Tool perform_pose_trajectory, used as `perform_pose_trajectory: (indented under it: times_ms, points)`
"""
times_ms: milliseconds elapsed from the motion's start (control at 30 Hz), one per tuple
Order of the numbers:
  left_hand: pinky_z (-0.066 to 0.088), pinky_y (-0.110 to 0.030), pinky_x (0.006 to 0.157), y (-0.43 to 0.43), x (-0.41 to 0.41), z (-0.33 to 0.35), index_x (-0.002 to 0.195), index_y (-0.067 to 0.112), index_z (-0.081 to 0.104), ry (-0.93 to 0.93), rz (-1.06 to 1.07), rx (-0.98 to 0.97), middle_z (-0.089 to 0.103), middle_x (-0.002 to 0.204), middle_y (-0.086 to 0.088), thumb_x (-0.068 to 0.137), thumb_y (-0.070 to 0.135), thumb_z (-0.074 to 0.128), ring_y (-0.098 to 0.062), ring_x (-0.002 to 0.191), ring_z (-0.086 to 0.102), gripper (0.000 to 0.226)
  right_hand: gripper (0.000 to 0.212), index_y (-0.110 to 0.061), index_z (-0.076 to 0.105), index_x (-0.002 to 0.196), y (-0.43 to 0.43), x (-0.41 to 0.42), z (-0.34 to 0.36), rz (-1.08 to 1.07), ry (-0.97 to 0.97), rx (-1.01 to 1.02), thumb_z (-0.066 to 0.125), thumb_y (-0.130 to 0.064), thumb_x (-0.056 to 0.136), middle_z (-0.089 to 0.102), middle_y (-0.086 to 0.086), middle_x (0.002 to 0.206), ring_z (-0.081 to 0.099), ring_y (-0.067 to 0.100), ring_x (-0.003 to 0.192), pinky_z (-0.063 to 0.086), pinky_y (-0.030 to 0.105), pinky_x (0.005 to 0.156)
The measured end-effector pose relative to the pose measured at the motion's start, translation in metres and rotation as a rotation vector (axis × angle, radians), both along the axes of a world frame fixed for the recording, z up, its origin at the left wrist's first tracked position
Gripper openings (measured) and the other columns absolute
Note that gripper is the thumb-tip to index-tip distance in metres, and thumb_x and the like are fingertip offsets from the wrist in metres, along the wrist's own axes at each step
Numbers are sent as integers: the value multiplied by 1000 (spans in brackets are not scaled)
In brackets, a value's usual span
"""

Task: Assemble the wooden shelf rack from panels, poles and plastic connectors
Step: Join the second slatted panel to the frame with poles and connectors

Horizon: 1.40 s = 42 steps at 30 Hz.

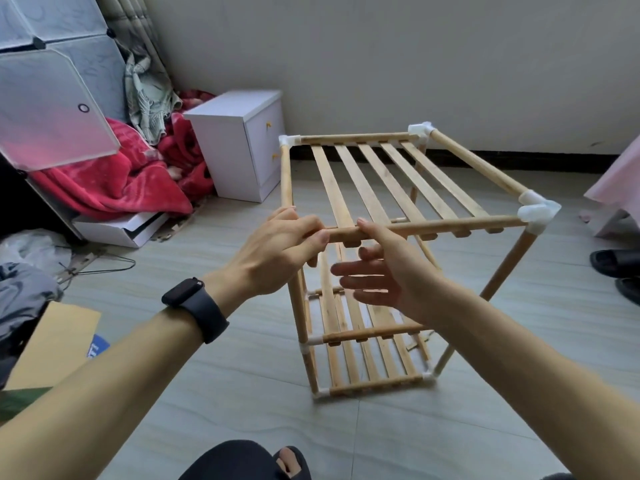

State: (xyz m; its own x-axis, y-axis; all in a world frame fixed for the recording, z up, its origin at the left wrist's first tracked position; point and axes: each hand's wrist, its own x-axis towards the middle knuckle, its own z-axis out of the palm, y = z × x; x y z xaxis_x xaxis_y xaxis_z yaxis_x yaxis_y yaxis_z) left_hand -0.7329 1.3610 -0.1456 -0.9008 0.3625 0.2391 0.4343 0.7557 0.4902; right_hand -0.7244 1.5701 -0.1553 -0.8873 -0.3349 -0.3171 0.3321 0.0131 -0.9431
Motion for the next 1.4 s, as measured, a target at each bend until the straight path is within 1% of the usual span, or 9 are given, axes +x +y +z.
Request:
perform_pose_trajectory:
  times_ms: [133, 233, 300, 367, 700, 867, 1033, 1233, 1400]
  points:
    - [44, -45, 83, 1, 1, -4, 88, 23, 62, 10, -15, 54, 63, 77, 6, 101, 43, 38, -19, 92, 48, 33, 39, -20, 61, 74, 17, -4, -2, -177, 871, 612, 57, -49, 99, 64, 1, 55, 62, 11, 47, 44, 20, 49]
    - [44, -45, 81, -1, 1, -5, 85, 27, 58, 82, -30, 25, 61, 76, 8, 103, 44, 36, -18, 91, 48, 33, 34, -26, 59, 98, 13, -10, 0, -267, 1231, 953, 51, -59, 95, 61, -8, 86, 55, 12, 77, 38, 24, 66]
    - [45, -44, 81, -2, 1, -6, 84, 26, 59, 121, -48, -4, 60, 75, 7, 103, 48, 32, -18, 90, 49, 40, 46, -38, 56, 123, 9, -15, -2, -118, 1172, 1145, 36, -69, 96, 59, -5, 110, 50, 18, 107, 33, 35, 82]
    - [45, -45, 82, -6, -2, -7, 84, 22, 61, 158, -53, -59, 60, 75, 4, 103, 51, 29, -18, 88, 50, 47, 51, -46, 51, 132, 4, -18, -5, 52, 1113, 1152, 22, -70, 98, 59, -11, 105, 43, 19, 117, 29, 41, 88]
    - [41, -37, 97, 2, -12, -17, 63, 28, 59, 310, 44, 69, 49, 56, 16, 105, 46, 28, -5, 70, 50, 56, 68, -45, 53, 119, -8, -18, -9, 152, 1120, 1113, 25, -92, 78, 56, -15, 87, 42, 14, 103, 31, 43, 87]
    - [46, -34, 88, 20, -16, -24, 61, 16, 68, 296, 183, 380, 59, 60, -3, 106, 43, 31, -11, 71, 58, 65, 70, -44, 58, 115, -13, -14, -7, 64, 1073, 1149, 15, -90, 83, 58, -12, 85, 41, 13, 101, 30, 42, 86]
    - [51, -18, 66, 32, -14, -31, 91, 15, 63, 337, 264, 671, 64, 70, -6, 108, 31, 28, -15, 66, 65, 43, 65, -46, 57, 115, -13, -16, -5, 75, 1015, 1132, 18, -88, 85, 59, -11, 86, 41, 14, 103, 31, 43, 87]
    - [45, -16, 93, 30, -14, -32, 120, 9, 54, 145, 197, 912, 70, 91, -6, 103, 21, 33, -16, 97, 68, 29, 57, -50, 49, 101, -18, -28, -2, 203, 919, 1075, 19, -93, 81, 65, -20, 89, 50, 14, 107, 27, 42, 86]
    - [48, -15, 89, 28, -14, -31, 123, 6, 52, 107, 154, 964, 69, 97, -12, 89, 7, 38, -23, 101, 67, 36, 66, -49, 56, 106, -19, -32, -5, 178, 864, 1005, 21, -95, 74, 66, -23, 92, 52, 13, 108, 22, 41, 87]
